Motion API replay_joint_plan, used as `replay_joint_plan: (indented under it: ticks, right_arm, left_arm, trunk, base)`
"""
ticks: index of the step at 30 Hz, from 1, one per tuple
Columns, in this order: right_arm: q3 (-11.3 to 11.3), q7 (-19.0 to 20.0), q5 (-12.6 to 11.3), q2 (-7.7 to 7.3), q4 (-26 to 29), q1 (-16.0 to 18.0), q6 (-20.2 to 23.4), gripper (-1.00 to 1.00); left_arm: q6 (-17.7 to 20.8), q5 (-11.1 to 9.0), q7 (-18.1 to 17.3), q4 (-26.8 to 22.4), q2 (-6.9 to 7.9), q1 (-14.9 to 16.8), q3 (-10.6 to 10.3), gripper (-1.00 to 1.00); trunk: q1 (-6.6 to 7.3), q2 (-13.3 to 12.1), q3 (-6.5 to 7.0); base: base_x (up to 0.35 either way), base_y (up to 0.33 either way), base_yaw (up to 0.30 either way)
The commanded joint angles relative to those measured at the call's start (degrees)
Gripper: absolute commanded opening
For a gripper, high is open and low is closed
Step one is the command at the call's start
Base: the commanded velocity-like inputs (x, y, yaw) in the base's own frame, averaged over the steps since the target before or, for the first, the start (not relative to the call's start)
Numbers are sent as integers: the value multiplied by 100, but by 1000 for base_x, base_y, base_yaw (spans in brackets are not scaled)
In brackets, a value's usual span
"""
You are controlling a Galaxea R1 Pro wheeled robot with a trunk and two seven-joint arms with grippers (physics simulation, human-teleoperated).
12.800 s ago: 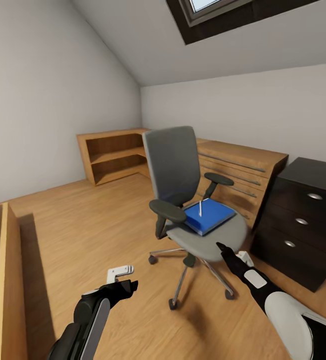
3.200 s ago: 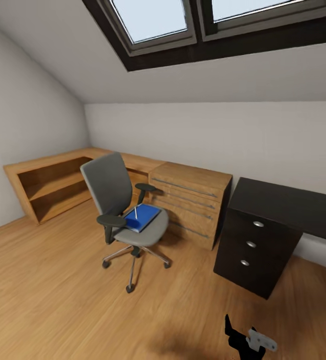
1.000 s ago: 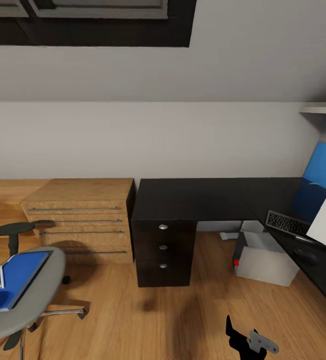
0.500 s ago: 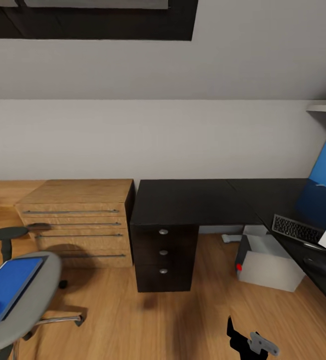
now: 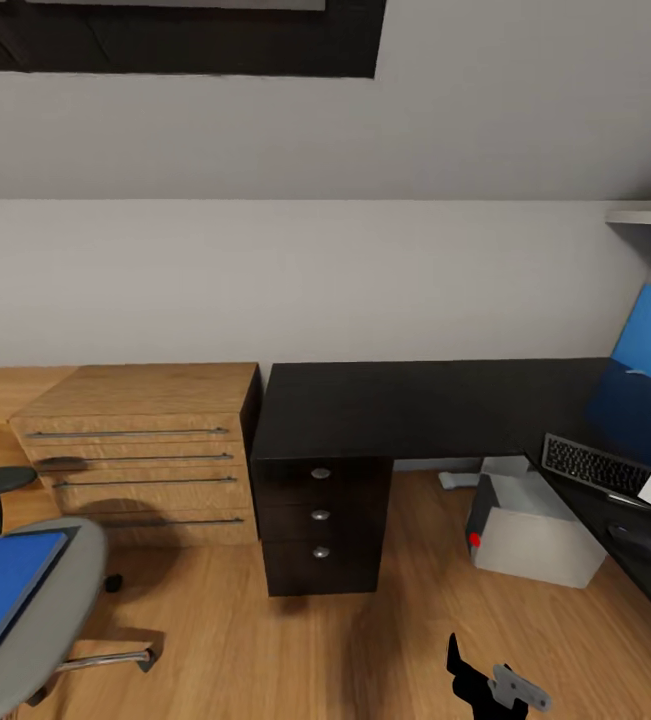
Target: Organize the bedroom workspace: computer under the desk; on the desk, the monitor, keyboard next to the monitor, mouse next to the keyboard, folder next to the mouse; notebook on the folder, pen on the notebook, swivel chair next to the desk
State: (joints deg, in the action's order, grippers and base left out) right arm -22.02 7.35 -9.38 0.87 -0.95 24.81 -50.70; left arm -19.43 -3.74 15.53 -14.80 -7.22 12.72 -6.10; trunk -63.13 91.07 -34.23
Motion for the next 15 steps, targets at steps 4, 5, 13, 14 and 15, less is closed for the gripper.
replay_joint_plan:
  ticks: [4,5,13,14,15]
  right_arm:
    - [-7,64,-51,0,-10,6,-18,100]
    - [-6,65,-50,0,-10,6,-18,100]
    - [-4,71,-16,0,-10,6,-18,100]
    - [-6,69,28,0,-10,6,-18,100]
    - [-5,67,62,0,-10,6,-18,100]
  left_arm:
    - [-17,-39,38,3,1,3,-49,100]
    - [-17,-39,38,3,1,3,-49,100]
    - [-17,-39,38,2,1,3,-49,100]
    - [-17,-39,38,3,1,3,-49,100]
    - [-17,-39,38,2,1,3,-49,100]
  trunk:
    - [0,3,8]
    - [0,3,12]
    - [0,3,36]
    - [0,3,39]
    - [0,3,41]
  base:
    - [0,0,-259]
    - [0,5,-272]
    - [0,146,-274]
    - [0,276,-277]
    - [0,250,-278]
